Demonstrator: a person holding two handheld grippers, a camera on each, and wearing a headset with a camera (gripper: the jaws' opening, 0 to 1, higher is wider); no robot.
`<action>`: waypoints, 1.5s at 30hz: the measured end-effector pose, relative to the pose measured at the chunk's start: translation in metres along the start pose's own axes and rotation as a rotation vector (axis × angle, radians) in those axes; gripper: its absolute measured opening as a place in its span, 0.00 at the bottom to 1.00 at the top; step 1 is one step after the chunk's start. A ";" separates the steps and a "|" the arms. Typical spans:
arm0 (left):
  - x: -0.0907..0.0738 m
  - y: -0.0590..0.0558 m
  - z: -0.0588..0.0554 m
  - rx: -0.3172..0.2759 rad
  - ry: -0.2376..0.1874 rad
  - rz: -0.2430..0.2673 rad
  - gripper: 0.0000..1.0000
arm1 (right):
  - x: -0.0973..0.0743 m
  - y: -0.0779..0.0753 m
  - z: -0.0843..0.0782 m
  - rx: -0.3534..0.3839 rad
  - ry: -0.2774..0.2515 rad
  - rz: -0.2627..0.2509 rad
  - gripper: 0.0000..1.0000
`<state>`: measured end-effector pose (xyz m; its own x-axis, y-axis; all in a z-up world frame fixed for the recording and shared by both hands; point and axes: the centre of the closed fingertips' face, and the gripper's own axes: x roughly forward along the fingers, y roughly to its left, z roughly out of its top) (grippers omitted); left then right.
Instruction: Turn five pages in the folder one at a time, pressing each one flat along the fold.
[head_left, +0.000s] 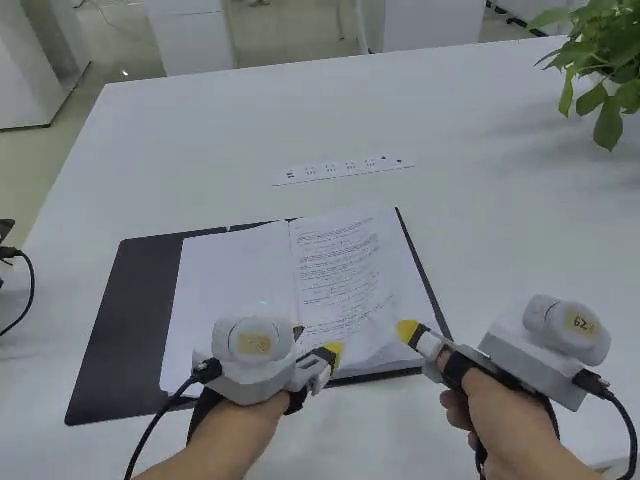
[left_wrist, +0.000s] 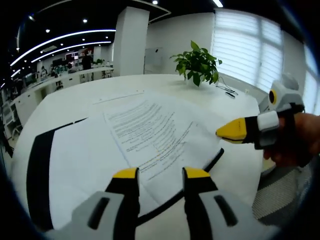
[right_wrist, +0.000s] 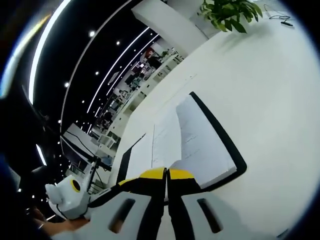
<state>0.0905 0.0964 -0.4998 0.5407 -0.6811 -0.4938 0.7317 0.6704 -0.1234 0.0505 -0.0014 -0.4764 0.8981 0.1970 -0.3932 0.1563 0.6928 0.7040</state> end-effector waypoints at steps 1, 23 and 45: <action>-0.005 0.003 0.003 -0.001 -0.013 0.003 0.33 | -0.001 0.005 0.001 -0.005 -0.006 0.009 0.00; -0.121 0.085 0.013 -0.026 -0.124 0.173 0.34 | 0.015 0.116 -0.029 -0.311 0.043 0.174 0.00; -0.174 0.125 -0.006 -0.087 -0.142 0.270 0.33 | 0.063 0.163 -0.102 -0.485 0.223 0.221 0.00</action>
<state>0.0856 0.2999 -0.4343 0.7678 -0.5051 -0.3942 0.5189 0.8511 -0.0801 0.0902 0.1950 -0.4468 0.7712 0.4787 -0.4198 -0.2790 0.8467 0.4530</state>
